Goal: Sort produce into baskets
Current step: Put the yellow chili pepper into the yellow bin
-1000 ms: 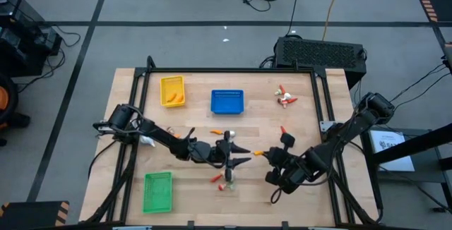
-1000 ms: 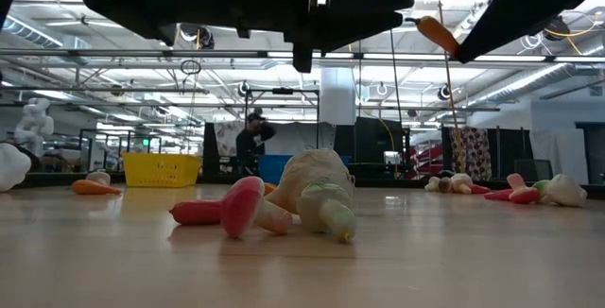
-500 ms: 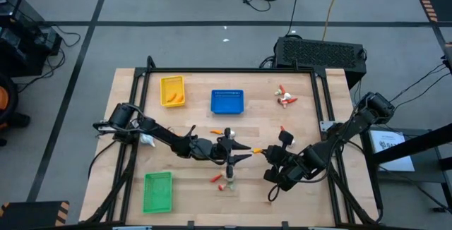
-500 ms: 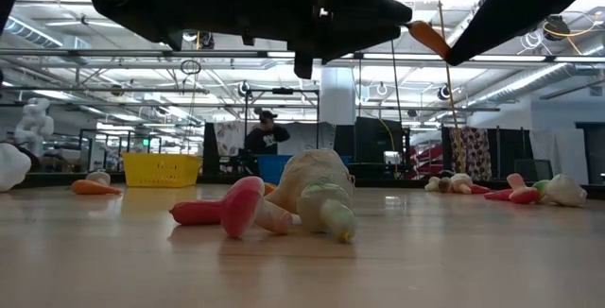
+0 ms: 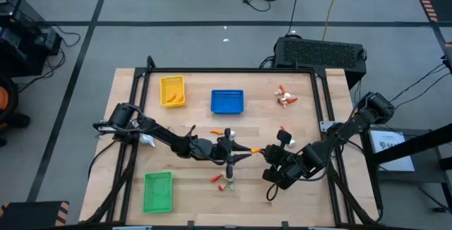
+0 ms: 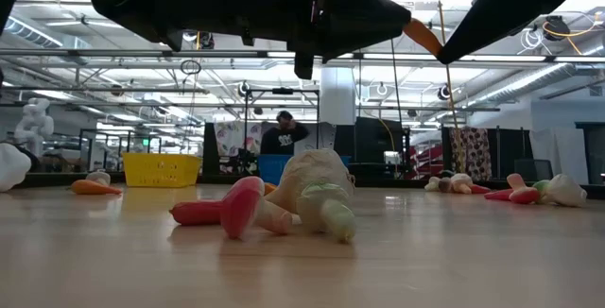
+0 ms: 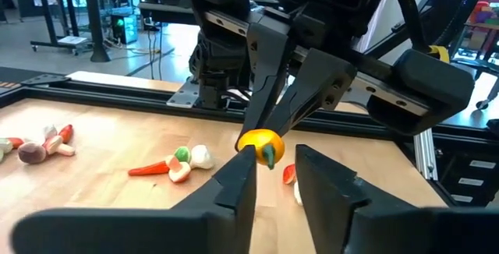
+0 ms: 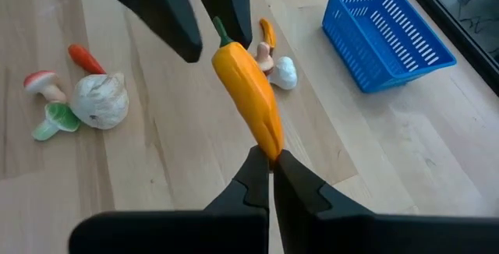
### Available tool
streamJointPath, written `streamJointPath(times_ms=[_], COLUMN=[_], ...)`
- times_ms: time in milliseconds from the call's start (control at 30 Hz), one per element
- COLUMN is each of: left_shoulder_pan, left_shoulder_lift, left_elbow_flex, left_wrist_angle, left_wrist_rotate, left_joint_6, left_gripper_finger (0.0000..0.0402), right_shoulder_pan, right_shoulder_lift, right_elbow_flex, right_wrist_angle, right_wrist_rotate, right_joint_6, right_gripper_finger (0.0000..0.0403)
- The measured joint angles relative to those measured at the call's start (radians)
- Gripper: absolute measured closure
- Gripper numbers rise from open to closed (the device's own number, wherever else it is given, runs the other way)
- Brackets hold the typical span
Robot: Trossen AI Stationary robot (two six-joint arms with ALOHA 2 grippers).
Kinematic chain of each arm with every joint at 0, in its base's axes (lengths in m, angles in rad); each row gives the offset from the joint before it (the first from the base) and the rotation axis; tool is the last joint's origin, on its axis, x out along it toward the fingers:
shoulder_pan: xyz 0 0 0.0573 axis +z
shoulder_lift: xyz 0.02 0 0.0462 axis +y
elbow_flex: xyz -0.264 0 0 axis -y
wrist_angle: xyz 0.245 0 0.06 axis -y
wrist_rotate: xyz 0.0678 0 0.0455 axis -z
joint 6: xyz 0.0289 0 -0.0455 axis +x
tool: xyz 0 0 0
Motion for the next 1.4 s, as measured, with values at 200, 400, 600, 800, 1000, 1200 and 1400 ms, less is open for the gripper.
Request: streamJointPath(times_ms=[200,400,600,800,1000,1200,1400], left_shoulder_pan=[0.000,-0.001,-0.001,0.000,0.015,0.031,0.073], left_shoulder_lift=[0.000,0.000,-0.001,-0.015,-0.164,-0.371,-0.549], left_elbow_flex=[0.000,0.000,0.000,-0.001,-0.002,-0.001,-0.001], left_wrist_angle=[0.000,0.000,-0.028,-0.054,-0.330,-0.821,-1.315], left_wrist_rotate=[0.000,0.000,-0.005,-0.014,-0.080,-0.245,-0.417], left_joint_6=[0.000,0.030,0.034,0.077,0.102,0.110,0.055], left_gripper_finger=[0.0367,0.0394,0.0397,0.0398,0.0399,0.0399,0.0400], right_shoulder_pan=[0.000,0.000,0.000,0.000,0.000,0.000,-0.011], right_shoulder_lift=[0.000,0.000,0.000,0.000,0.000,0.000,0.000], right_elbow_flex=[0.000,0.000,0.000,0.000,0.000,0.000,0.000], right_wrist_angle=[-0.001,-0.004,-0.004,-0.014,-0.013,-0.007,0.007], right_wrist_rotate=[0.000,0.000,0.000,0.007,0.007,0.006,0.015], right_joint_6=[0.000,0.000,-0.032,-0.027,-0.007,0.017,-0.022], right_gripper_finger=[0.0403,0.0397,0.0362,0.0305,0.0259,0.0231,0.0228])
